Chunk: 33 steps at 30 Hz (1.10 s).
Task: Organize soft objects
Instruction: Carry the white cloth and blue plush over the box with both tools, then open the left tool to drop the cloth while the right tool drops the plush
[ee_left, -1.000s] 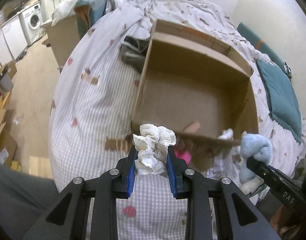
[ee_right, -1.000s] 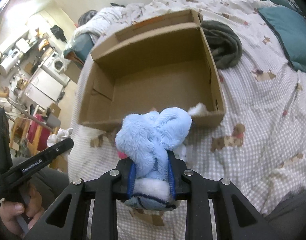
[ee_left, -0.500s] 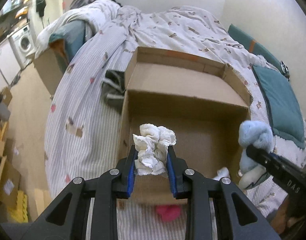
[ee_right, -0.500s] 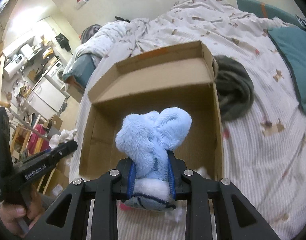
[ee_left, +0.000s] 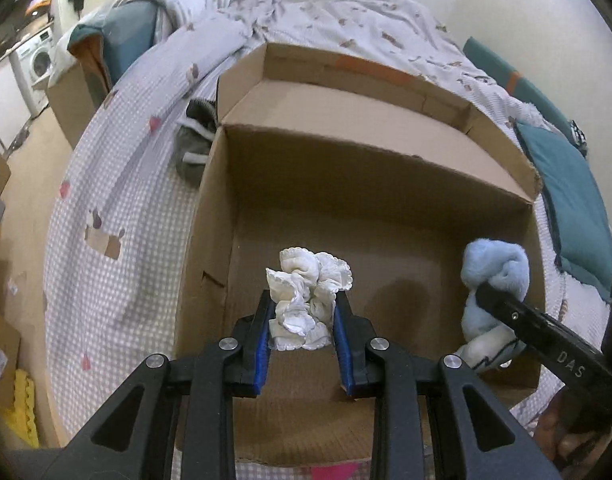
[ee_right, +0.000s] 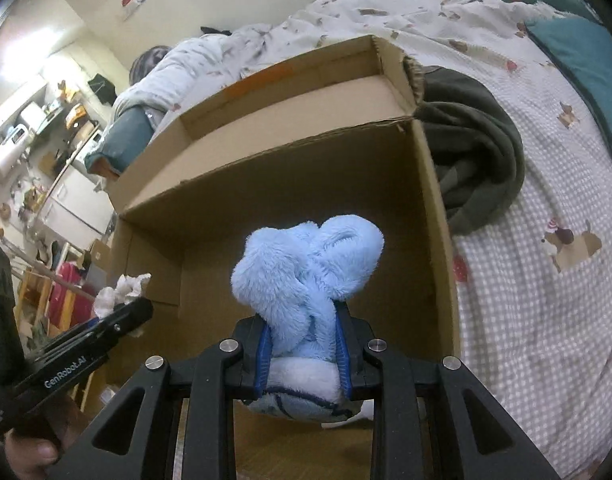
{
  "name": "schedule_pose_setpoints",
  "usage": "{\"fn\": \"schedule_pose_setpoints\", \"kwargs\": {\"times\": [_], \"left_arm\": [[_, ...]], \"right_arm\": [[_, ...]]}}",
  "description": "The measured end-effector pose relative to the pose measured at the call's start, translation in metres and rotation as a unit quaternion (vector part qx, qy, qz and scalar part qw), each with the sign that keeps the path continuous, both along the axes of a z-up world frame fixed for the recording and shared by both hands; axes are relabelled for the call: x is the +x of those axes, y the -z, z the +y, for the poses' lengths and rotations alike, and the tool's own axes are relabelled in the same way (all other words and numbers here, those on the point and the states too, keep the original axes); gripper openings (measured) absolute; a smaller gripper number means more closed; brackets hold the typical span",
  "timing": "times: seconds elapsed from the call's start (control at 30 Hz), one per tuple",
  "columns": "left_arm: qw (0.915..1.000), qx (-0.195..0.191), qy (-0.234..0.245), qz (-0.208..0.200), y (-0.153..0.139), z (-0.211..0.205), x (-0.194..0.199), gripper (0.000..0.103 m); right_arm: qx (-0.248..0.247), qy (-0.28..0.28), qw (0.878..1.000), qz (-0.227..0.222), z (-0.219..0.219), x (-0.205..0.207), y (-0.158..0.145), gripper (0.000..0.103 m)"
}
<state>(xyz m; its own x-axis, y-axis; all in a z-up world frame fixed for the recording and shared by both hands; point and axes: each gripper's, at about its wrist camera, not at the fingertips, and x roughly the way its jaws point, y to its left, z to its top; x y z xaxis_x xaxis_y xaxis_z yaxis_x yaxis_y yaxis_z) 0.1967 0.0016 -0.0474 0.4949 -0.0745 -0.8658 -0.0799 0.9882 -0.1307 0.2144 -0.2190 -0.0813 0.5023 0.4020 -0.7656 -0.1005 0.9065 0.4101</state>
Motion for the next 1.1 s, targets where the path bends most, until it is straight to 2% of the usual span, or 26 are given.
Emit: {"fn": "schedule_pose_setpoints", "kwargs": {"times": [0.23,0.43,0.67,0.77,0.87,0.9,0.93,1.1], "left_arm": [[0.9993,-0.025,-0.009,0.026,0.012,0.000,-0.001,0.026],[0.9999,-0.003,-0.001,0.012,0.007,-0.008,-0.004,0.027],[0.9999,-0.005,-0.001,0.011,0.007,-0.008,-0.004,0.047],[1.0000,-0.001,-0.005,0.007,0.007,-0.007,-0.004,0.052],[0.9999,0.004,-0.008,0.006,0.006,-0.008,-0.004,0.059],[0.9999,0.004,-0.009,0.006,0.006,-0.008,-0.004,0.060],[0.9999,0.004,-0.009,0.006,0.006,-0.008,-0.004,0.060],[0.9999,0.010,-0.007,0.007,0.006,-0.010,-0.004,0.060]], "right_arm": [[-0.011,-0.019,1.000,0.011,0.011,0.001,0.006,0.028],[-0.023,-0.035,0.999,0.011,0.021,-0.001,0.007,0.028],[-0.030,-0.037,0.999,0.012,0.024,-0.001,0.008,0.029],[-0.038,-0.034,0.999,0.005,0.027,-0.001,0.006,0.029],[-0.038,-0.033,0.999,-0.002,0.027,0.000,0.004,0.034],[-0.035,-0.031,0.999,-0.003,0.026,0.000,0.004,0.040],[-0.032,-0.029,0.999,-0.003,0.025,0.000,0.004,0.051],[-0.010,-0.023,1.000,-0.005,0.022,0.002,0.002,0.064]]}}
